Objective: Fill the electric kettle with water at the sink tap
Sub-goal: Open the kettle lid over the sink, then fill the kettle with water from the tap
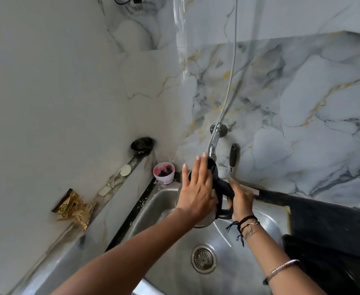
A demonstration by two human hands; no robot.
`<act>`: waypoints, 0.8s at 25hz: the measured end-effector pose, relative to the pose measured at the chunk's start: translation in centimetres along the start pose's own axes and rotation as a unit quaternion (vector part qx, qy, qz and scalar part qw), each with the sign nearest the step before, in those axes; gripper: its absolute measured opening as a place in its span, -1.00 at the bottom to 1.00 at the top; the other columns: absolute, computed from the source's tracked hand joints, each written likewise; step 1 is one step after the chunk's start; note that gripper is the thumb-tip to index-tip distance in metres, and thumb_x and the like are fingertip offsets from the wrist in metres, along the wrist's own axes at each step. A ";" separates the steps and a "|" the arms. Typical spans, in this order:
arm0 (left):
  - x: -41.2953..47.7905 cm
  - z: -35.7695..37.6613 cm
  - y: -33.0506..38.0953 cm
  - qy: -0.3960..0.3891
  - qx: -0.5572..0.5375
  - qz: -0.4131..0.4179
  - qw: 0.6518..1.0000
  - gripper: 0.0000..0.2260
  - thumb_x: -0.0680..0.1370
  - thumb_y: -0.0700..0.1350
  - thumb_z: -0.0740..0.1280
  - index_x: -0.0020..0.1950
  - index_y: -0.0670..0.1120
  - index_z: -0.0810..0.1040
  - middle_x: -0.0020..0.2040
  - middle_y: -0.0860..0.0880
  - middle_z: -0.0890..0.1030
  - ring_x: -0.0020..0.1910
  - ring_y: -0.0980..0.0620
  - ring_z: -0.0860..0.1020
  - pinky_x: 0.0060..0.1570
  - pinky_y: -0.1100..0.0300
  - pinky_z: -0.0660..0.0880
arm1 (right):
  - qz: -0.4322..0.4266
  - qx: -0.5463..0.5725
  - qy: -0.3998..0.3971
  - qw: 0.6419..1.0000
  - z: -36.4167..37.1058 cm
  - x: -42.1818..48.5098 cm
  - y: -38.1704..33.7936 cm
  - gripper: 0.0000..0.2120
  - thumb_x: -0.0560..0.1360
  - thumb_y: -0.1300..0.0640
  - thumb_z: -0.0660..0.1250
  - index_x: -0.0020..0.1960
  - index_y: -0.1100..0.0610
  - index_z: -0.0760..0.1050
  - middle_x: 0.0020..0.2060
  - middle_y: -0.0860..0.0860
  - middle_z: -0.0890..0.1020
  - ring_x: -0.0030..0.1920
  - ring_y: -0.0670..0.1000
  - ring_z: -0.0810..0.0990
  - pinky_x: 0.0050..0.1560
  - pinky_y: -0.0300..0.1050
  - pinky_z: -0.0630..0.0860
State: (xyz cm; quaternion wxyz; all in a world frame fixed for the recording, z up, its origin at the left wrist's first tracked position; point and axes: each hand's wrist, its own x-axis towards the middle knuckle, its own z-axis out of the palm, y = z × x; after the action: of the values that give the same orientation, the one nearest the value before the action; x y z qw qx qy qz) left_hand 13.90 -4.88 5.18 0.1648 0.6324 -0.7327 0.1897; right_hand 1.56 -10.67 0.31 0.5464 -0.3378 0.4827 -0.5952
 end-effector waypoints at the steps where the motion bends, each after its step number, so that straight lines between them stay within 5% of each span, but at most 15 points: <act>1: 0.0 0.6 -0.7 -0.001 0.030 0.038 0.999 -0.27 0.29 -0.01 0.53 0.37 -0.28 0.41 0.59 -0.31 0.11 0.56 -0.26 0.16 0.45 -0.34 -0.06 | 0.008 0.011 0.006 1.000 0.7 0.0 0.9 -0.65 0.40 0.03 0.44 -0.46 0.07 0.39 -0.57 -0.02 0.35 -0.54 -0.04 0.29 -0.50 -0.17 0.19; 5: 0.1 3.0 -2.0 0.023 0.122 0.172 0.977 -0.41 0.46 -0.14 0.26 0.48 -0.24 0.27 0.62 -0.28 -0.17 0.59 -0.23 0.00 0.45 -0.31 -0.30 | 0.009 0.046 0.004 0.999 2.5 0.8 3.2 -0.62 0.43 0.12 0.43 -0.53 0.04 0.46 -0.60 -0.05 0.43 -0.56 -0.08 0.32 -0.54 -0.25 0.27; 9: 1.9 3.9 -3.1 0.008 0.130 0.198 0.972 -0.42 0.42 -0.11 0.19 0.45 -0.19 0.33 0.62 -0.29 0.01 0.57 -0.25 0.11 0.46 -0.32 -0.07 | 0.019 0.031 0.008 0.999 3.3 2.9 4.6 -0.65 0.42 0.07 0.42 -0.50 0.09 0.47 -0.62 -0.01 0.42 -0.58 -0.04 0.31 -0.54 -0.22 0.24; 11: 3.1 4.6 -3.2 0.004 0.092 0.214 0.973 -0.41 0.39 -0.10 0.31 0.43 -0.14 0.38 0.61 -0.27 0.10 0.56 -0.24 0.16 0.48 -0.29 0.05 | 0.019 0.017 0.027 0.999 3.4 4.6 5.4 -0.67 0.44 0.06 0.42 -0.47 0.07 0.49 -0.57 0.00 0.47 -0.51 -0.02 0.38 -0.49 -0.20 0.31; 15: 4.7 5.0 -5.5 0.099 -0.097 0.251 0.958 -0.37 0.48 -0.03 0.31 0.50 -0.15 0.21 0.59 -0.23 0.05 0.56 -0.16 0.11 0.52 -0.23 -0.13 | 0.015 0.014 0.028 0.999 3.9 8.2 6.3 -0.73 0.50 0.08 0.37 -0.36 0.10 0.53 -0.45 0.01 0.56 -0.39 -0.01 0.50 -0.42 -0.19 0.44; 18: 6.9 4.6 -8.0 0.127 -0.211 -0.005 0.969 -0.40 0.47 -0.02 0.21 0.48 -0.21 0.25 0.55 -0.28 0.18 0.53 -0.20 0.17 0.52 -0.23 -0.16 | 0.039 0.055 0.031 0.997 4.4 9.9 6.9 -0.67 0.38 0.02 0.42 -0.51 0.08 0.47 -0.61 -0.02 0.43 -0.58 -0.04 0.33 -0.53 -0.19 0.23; 20: 10.4 4.4 -8.9 0.018 -0.186 -0.241 0.952 -0.48 0.57 0.19 0.19 0.31 -0.19 0.51 0.40 -0.23 0.45 0.43 -0.25 0.34 0.48 -0.34 -0.05 | 0.040 0.056 0.028 0.997 4.1 11.2 7.2 -0.65 0.36 0.00 0.43 -0.52 0.07 0.42 -0.62 -0.02 0.39 -0.58 -0.03 0.30 -0.52 -0.19 0.21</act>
State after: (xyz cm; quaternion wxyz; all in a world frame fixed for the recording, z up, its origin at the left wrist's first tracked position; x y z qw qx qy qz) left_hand 21.13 -17.19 6.94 0.3339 0.7449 -0.5774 0.0158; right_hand 5.75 -21.97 -6.59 0.5741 -0.2699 0.4772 -0.6081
